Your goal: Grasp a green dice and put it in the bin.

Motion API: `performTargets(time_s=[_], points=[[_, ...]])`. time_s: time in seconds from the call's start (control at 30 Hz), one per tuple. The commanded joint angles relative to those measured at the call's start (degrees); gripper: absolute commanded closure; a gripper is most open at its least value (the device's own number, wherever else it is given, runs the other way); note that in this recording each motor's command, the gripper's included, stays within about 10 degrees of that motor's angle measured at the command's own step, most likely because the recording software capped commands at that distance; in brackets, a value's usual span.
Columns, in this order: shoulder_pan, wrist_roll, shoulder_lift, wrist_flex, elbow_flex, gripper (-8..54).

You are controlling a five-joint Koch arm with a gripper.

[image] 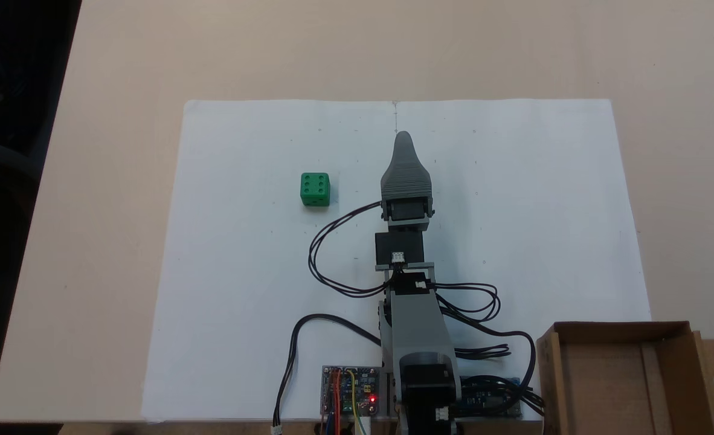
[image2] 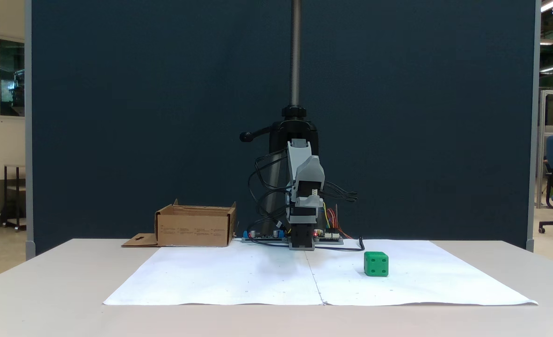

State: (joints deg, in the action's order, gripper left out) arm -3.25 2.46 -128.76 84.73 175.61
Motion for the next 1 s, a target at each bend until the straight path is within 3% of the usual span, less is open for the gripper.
performTargets(time_s=[0.0, 0.33, 0.97], points=[[-0.7, 2.64, -6.5, -0.44, 3.78, 1.5], [-0.88, 2.64, -6.59, -4.31, 2.99, 6.1], [-1.76, 0.62, -5.63, -79.96, -32.17, 6.0]])
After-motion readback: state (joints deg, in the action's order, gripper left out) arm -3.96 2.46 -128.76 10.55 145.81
